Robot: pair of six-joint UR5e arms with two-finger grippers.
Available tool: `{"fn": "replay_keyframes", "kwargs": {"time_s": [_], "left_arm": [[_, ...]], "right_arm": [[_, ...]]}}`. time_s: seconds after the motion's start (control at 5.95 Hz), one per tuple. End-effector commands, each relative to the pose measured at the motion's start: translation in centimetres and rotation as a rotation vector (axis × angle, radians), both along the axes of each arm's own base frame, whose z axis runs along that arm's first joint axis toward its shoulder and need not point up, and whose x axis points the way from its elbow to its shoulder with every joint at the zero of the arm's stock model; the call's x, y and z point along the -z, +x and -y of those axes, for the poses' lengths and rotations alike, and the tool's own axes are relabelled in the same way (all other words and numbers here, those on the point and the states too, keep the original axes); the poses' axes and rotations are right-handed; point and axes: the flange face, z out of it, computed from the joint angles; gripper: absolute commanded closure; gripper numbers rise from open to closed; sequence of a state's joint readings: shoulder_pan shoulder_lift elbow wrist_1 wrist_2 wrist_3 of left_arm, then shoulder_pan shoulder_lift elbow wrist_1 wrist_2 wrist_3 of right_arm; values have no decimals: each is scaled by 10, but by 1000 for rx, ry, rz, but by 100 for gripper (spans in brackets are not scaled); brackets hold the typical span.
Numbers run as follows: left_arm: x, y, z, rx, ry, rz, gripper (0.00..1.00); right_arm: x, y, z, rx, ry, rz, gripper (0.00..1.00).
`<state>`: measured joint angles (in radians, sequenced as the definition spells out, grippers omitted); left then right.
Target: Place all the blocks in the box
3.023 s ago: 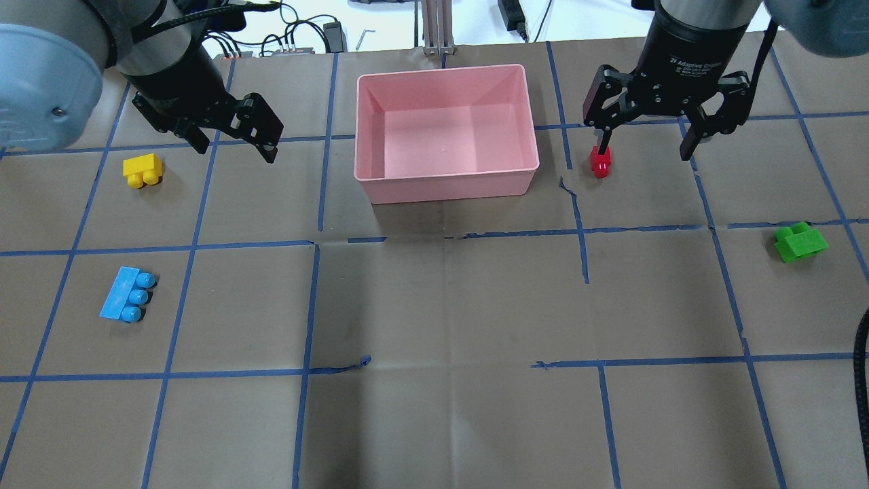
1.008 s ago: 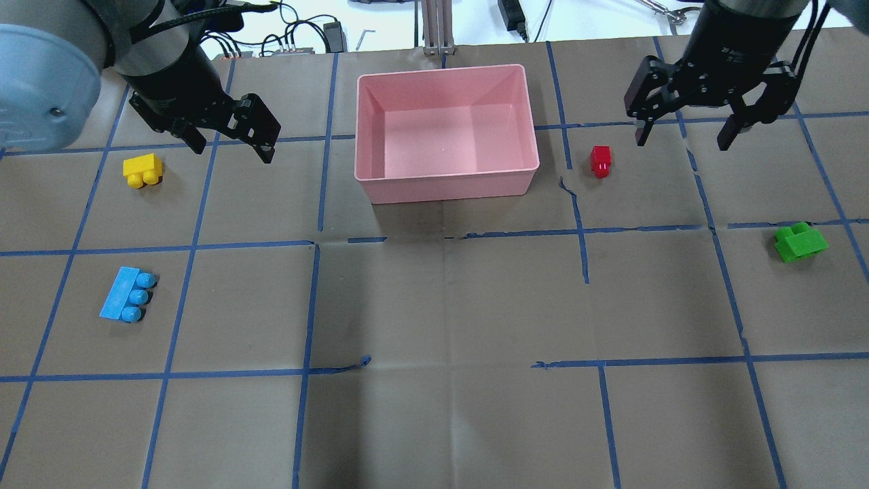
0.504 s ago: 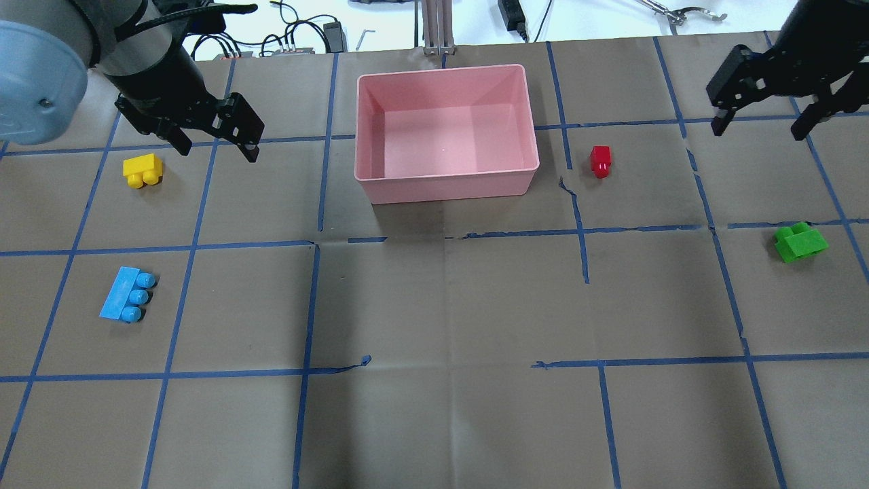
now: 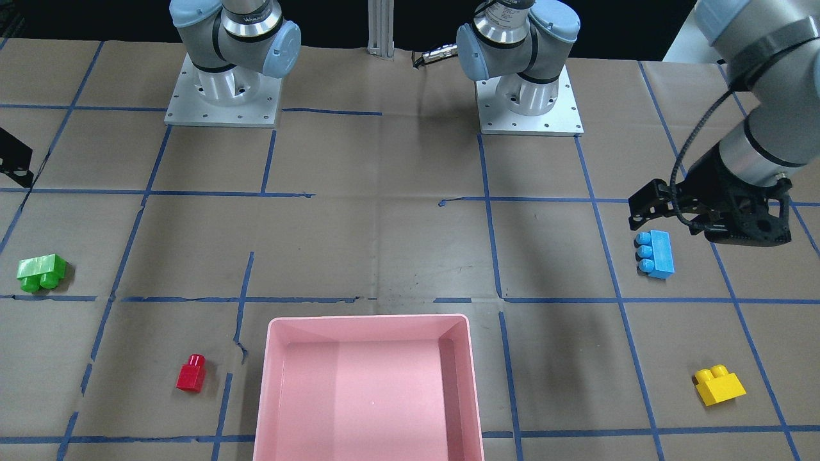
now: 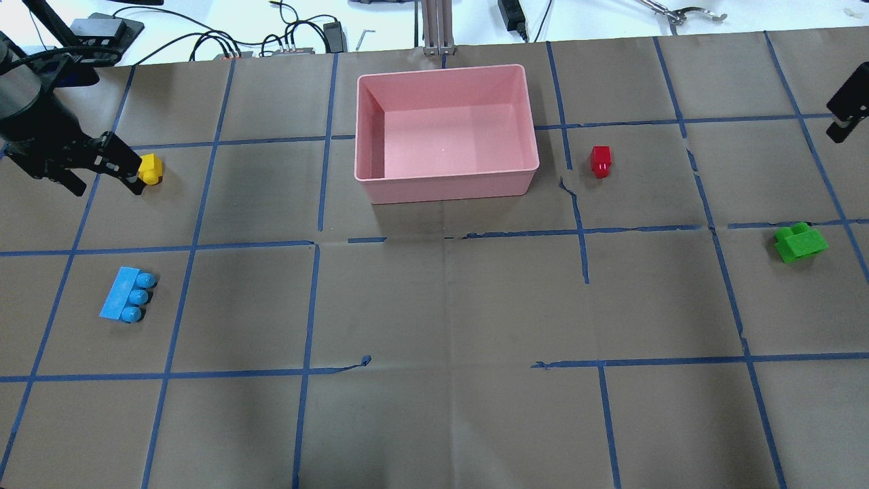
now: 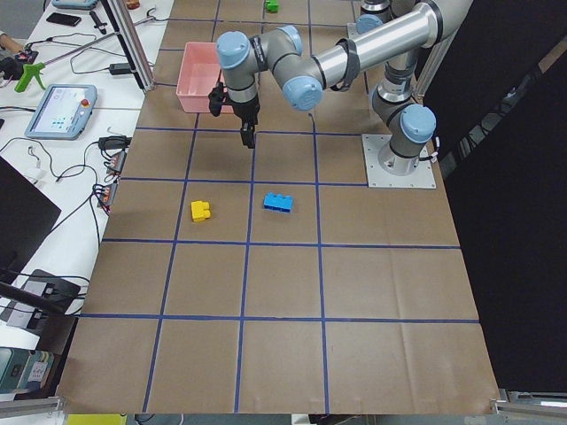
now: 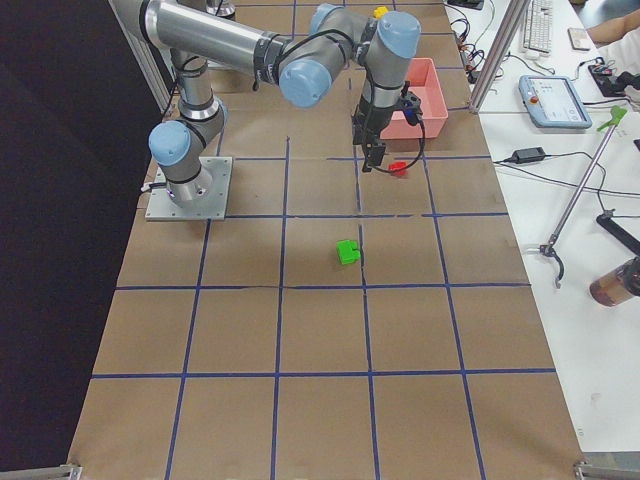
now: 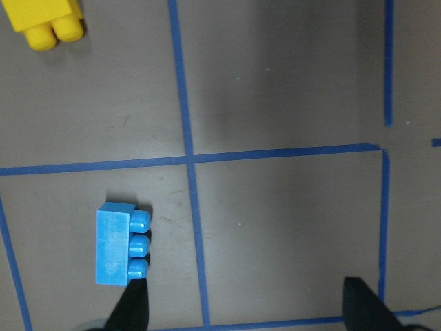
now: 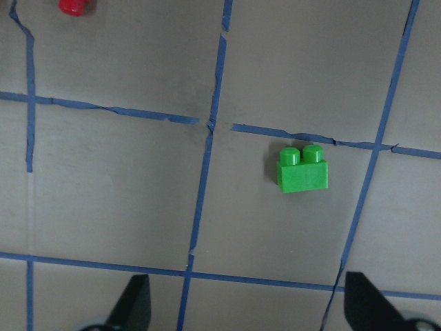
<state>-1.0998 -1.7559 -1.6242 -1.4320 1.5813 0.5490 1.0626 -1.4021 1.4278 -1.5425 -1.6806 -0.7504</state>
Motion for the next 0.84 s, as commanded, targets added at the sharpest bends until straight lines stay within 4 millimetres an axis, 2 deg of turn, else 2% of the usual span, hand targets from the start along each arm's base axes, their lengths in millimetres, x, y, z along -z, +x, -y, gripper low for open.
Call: {"fn": "replay_keyframes", "kwargs": {"time_s": [0.0, 0.17, 0.34, 0.5, 0.67], "left_arm": [[53, 70, -13, 130, -7, -29, 2], [84, 69, -25, 150, -19, -22, 2], [119, 70, -45, 129, 6, -42, 2], [139, 65, -58, 124, 40, -65, 2], [156, 65, -61, 129, 80, -73, 3]], "right_arm": [[31, -79, -2, -106, -9, 40, 1], [47, -93, 1, -104, -22, 84, 1], [71, -91, 6, 4, -27, 137, 1], [105, -90, 10, 40, -60, 125, 1], [144, -87, 4, 30, -88, 103, 1]]}}
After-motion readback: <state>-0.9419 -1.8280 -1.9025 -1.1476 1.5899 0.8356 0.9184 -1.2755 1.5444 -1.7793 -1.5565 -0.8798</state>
